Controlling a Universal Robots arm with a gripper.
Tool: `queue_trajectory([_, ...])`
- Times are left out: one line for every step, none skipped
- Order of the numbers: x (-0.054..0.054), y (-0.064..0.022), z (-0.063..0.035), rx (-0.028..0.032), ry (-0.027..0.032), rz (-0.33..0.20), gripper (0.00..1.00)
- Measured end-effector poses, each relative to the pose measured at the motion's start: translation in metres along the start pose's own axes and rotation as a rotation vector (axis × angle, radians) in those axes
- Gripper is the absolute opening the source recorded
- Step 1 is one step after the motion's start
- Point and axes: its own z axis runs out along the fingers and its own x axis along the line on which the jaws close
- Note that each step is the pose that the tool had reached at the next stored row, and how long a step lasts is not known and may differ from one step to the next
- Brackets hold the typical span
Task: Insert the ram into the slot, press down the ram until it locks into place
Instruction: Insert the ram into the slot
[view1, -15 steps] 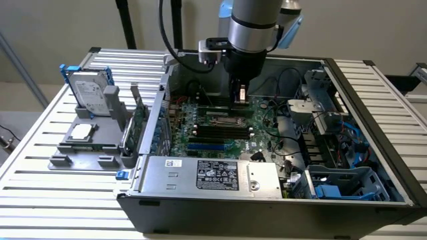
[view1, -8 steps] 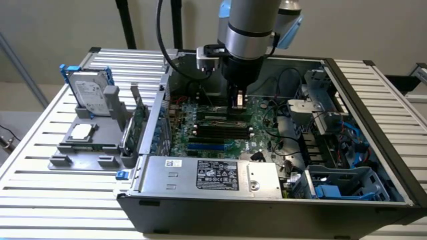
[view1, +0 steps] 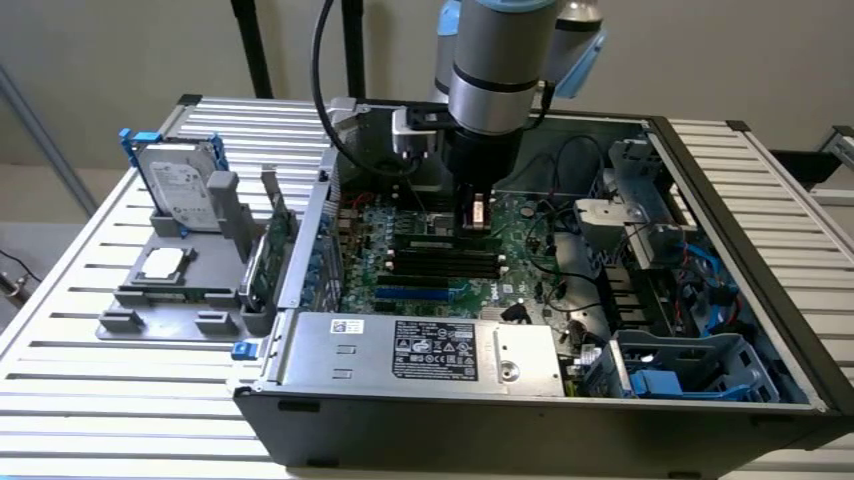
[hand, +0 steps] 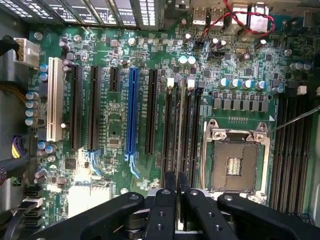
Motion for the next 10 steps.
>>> queue_trajectory([0.0001, 0.0000, 0.0012, 0.0011, 0.0000, 0.000, 0.13])
queue_trajectory([0.0001, -0.0001, 0.0020, 0.0014, 0.0000, 0.000, 0.13])
queue_trajectory([0.0001, -0.0001, 0.0027, 0.0015, 0.0000, 0.000, 0.13])
queue_trajectory([0.0001, -0.0001, 0.0032, 0.0015, 0.0000, 0.000, 0.13])
queue_trajectory([0.0002, 0.0000, 0.0033, 0.0014, 0.0003, 0.000, 0.13])
queue_trajectory([0.0003, 0.0000, 0.0035, 0.0014, 0.0002, 0.000, 0.13])
queue_trajectory([0.0003, 0.0000, 0.0035, 0.0013, 0.0004, 0.000, 0.13])
queue_trajectory([0.0003, 0.0000, 0.0040, 0.0016, -0.0001, 0.000, 0.13])
queue_trajectory([0.0003, 0.0000, 0.0044, 0.0016, 0.0001, 0.000, 0.13])
queue_trajectory([0.0003, -0.0001, 0.0049, 0.0015, 0.0003, 0.000, 0.13])
